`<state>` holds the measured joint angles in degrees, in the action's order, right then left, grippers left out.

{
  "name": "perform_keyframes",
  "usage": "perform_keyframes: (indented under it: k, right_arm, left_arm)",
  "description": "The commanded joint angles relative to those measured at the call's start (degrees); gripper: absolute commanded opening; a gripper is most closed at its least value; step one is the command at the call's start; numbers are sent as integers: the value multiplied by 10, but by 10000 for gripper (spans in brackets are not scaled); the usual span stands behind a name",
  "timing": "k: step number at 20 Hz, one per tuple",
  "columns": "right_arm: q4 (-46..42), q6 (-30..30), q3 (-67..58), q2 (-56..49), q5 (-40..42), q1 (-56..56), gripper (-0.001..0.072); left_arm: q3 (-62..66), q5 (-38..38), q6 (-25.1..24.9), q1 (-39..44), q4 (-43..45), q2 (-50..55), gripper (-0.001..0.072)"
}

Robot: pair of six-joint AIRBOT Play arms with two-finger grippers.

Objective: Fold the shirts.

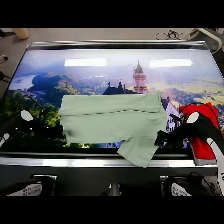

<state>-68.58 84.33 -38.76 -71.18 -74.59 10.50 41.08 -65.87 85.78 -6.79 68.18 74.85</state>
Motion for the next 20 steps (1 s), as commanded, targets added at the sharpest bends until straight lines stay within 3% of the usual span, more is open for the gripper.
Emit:
perform_keyframes:
  k: [1,4,5,6,7,10,14,20]
  right_arm:
    - [40,-6,60,11,71,0,415]
    - [61,-2,80,10,117,0,343]
    - [65,-1,84,8,122,0,262]
    - [65,1,86,8,120,0,51]
    - [66,-3,84,10,115,0,27]
    - [65,-42,14,37,70,0,23]
    - [65,-5,-169,31,92,0,23]
    - [106,-1,-404,-198,174,-39,24]
  left_arm:
    - [0,-5,1,1,2,-11,30]
    - [0,-5,1,1,1,-11,30]
    - [0,-3,1,1,2,-11,30]
    - [0,3,1,1,1,-11,30]
    - [2,8,1,1,1,-12,30]
    - [41,3,-48,1,-3,-46,29]
    - [152,21,-5,-7,8,-73,25]
    - [331,55,31,-7,-21,123,28]
